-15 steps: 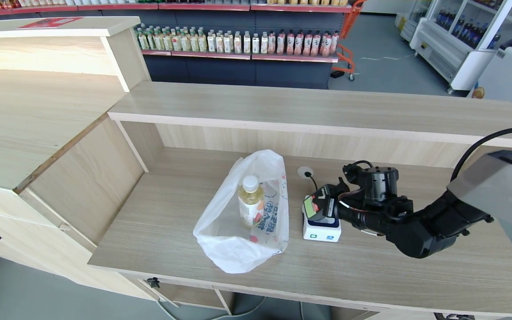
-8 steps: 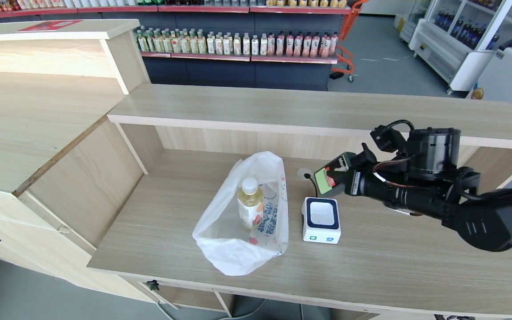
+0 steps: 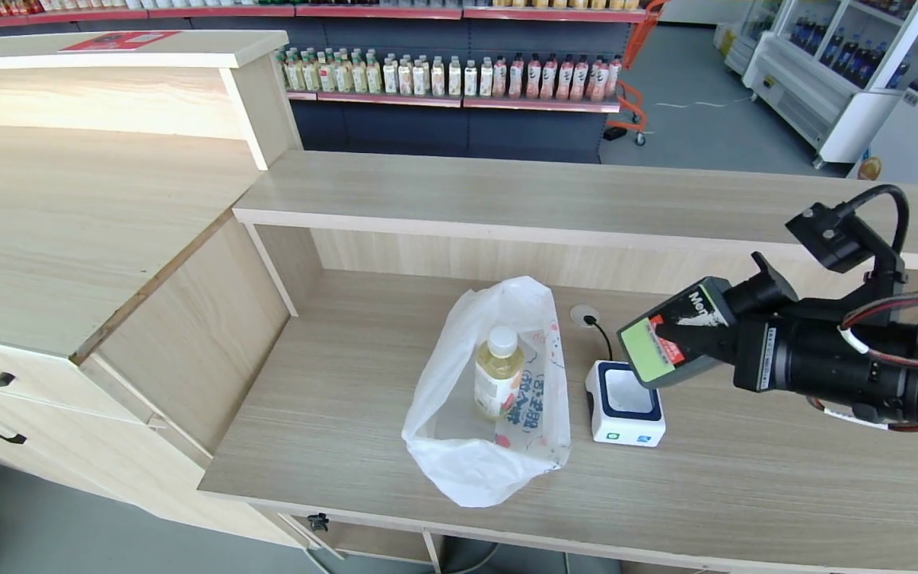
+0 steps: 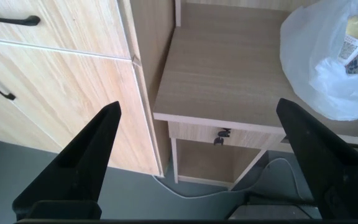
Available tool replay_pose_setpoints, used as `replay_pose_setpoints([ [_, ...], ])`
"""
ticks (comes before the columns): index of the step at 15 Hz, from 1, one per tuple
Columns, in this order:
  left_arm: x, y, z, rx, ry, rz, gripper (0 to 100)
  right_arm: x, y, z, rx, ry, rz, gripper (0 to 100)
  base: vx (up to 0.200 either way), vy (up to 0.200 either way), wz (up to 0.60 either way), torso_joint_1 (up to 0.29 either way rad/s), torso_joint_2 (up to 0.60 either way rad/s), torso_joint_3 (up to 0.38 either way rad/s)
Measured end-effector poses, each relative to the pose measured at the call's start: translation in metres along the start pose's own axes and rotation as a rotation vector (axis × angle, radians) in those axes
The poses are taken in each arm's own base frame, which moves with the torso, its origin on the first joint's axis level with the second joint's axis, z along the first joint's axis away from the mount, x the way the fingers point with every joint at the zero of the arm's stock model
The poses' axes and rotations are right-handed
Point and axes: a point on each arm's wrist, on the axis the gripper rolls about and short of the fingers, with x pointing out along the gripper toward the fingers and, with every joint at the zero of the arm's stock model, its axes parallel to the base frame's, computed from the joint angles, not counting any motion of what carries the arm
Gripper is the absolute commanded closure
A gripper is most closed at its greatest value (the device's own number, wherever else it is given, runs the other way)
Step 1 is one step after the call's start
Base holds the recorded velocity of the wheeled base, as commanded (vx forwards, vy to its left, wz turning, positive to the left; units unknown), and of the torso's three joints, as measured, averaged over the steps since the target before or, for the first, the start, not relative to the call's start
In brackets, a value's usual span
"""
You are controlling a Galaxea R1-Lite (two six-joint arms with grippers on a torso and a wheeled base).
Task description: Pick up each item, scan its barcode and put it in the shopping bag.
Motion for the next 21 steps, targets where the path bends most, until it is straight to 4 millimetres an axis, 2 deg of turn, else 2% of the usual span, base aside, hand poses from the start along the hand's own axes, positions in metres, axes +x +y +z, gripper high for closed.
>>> replay_pose_setpoints([
  [3,0.0,0.0,0.0,0.0,0.0,-0.001,0,0.011,0.001,-0.002,0.008,0.04,0.05,100,0.0,0.0,0.0,0.0,0.0,0.0],
  [7,0.0,0.0,0.0,0.0,0.0,0.0,0,0.042,0.008,-0.009,0.002,0.077,0.126,100,0.0,0.0,0.0,0.0,0.0,0.0],
  [10,0.0,0.0,0.0,0.0,0.0,-0.001,0,0.072,0.004,-0.035,-0.051,0.092,0.14,100,0.0,0.0,0.0,0.0,0.0,0.0],
  [16,0.0,0.0,0.0,0.0,0.0,-0.001,0,0.108,-0.009,-0.088,-0.238,0.211,0.146,100,0.0,0.0,0.0,0.0,0.0,0.0],
  [21,0.0,0.0,0.0,0.0,0.0,-0.001,0,0.136,-0.006,-0.109,-0.326,0.204,0.195,100,0.0,0.0,0.0,0.0,0.0,0.0],
])
